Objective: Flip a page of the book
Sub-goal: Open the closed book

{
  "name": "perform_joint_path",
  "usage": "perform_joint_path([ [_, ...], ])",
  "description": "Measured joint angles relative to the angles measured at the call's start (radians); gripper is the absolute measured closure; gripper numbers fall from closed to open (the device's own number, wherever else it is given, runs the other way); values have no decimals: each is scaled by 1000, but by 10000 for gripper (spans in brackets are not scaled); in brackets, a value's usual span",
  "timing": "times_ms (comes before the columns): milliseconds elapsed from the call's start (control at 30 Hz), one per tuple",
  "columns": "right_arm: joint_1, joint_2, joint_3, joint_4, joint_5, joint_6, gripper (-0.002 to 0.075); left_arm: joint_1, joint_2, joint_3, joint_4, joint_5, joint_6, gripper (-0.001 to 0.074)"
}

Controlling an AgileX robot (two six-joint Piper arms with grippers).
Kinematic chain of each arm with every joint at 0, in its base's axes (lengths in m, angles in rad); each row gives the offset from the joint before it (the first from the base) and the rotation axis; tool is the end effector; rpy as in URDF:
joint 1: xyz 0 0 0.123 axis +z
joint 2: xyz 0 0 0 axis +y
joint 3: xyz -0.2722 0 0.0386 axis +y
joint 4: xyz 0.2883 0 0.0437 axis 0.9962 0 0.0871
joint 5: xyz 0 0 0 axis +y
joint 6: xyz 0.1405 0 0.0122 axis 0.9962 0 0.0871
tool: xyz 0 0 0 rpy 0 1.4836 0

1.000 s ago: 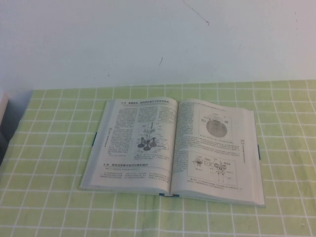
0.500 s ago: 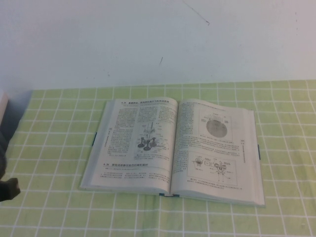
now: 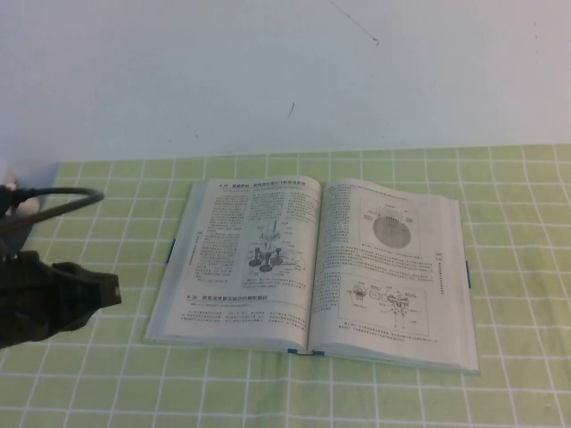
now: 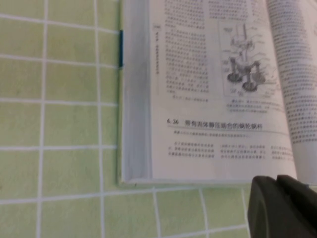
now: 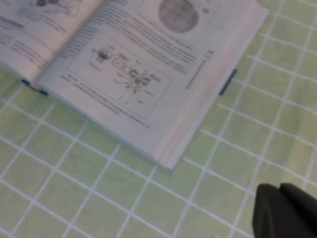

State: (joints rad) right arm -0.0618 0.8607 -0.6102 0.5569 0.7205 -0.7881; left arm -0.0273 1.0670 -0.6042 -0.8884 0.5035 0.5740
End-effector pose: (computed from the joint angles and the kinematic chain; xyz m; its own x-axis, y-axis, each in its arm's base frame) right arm 0.2362 0.0347 0.2302 -0.6119 -0.2845 -0.7380 -0.4192 0.9079 -0.0025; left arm 0.2775 -0.0605 0.2051 -0.7076 -0.2091 -0.6749 0.1392 0.8952 -0.4233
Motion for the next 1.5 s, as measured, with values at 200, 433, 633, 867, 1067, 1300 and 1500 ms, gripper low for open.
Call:
perform_joint_path([
  [200,0,167,-2,262,11,-236,729,-20,109,-49,-186,-19,195,738],
  [433,20,339,-23,408,8,-357,728,-149,216,-84,-213,-130,227,738],
  [633,127,475,-96,414,-2,-372,726,-240,328,-115,-220,-235,274,738],
  [867,216,669,-243,416,23,-337,587,-258,427,-155,-231,-347,301,738],
  [1067,215,791,-348,416,14,-282,406,-258,473,-171,-247,-372,303,738],
  [1300,217,883,-377,418,-116,-240,370,-258,590,-270,-249,-332,328,738],
  [1500,217,971,-377,432,-188,-205,370,-258,657,-314,-249,-304,360,738],
])
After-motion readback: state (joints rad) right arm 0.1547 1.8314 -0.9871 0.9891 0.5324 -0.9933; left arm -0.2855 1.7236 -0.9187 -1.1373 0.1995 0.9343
